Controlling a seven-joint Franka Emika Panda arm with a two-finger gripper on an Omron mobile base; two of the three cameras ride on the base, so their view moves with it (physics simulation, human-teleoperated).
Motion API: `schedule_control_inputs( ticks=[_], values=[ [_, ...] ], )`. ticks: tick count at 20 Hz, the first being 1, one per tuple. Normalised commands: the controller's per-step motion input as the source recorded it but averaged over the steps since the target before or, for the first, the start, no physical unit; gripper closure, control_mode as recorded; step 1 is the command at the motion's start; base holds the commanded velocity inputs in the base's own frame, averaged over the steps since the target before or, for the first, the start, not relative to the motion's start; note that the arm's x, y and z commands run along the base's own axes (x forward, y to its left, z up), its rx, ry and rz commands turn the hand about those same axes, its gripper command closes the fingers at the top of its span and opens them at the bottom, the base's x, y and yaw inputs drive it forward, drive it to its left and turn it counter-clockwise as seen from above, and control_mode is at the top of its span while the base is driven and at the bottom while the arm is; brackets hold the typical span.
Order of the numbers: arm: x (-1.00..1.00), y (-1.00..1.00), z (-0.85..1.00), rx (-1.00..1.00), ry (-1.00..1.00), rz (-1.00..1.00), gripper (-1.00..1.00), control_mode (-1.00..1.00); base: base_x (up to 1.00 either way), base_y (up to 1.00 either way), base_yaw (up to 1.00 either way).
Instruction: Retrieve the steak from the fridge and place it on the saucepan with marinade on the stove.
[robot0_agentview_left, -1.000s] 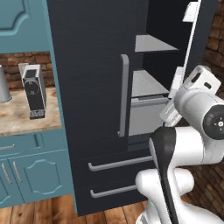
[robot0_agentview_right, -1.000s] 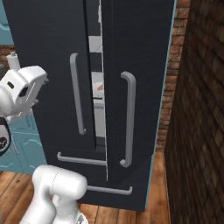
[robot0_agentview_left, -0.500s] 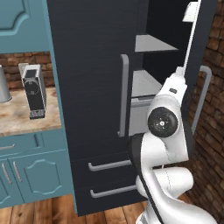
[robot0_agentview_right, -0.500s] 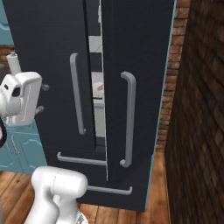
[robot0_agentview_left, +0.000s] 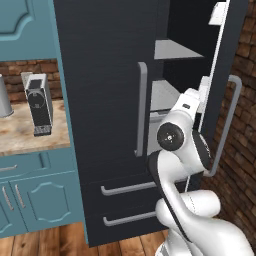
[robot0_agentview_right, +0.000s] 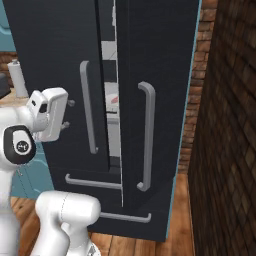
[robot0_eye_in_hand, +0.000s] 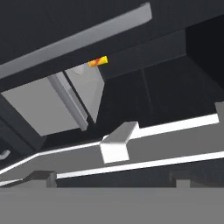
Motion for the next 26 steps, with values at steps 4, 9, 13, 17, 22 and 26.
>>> schedule_control_inputs(
  ticks=[4,9,13,17,22,26],
  values=[
    [0.44,-0.34,0.00,0.00,0.01,-0.02,-1.00,-1.00,0.00,0.00,0.00],
    [0.43,-0.05,0.06,-0.01,0.00,0.00,-1.00,-1.00,0.00,0.00,0.00],
    [0.16,0.00,0.69,-0.06,0.00,-0.02,-1.00,-1.00,0.00,0.00,0.00],
    [0.09,0.00,0.81,-0.08,-0.01,-0.02,-1.00,-1.00,0.00,0.00,0.00],
    [0.37,-0.07,0.48,-0.03,0.02,-0.06,-1.00,-1.00,0.00,0.00,0.00],
    [0.38,-0.21,0.00,-0.02,0.06,-0.09,-1.00,-1.00,0.00,0.00,0.00]
  ],
)
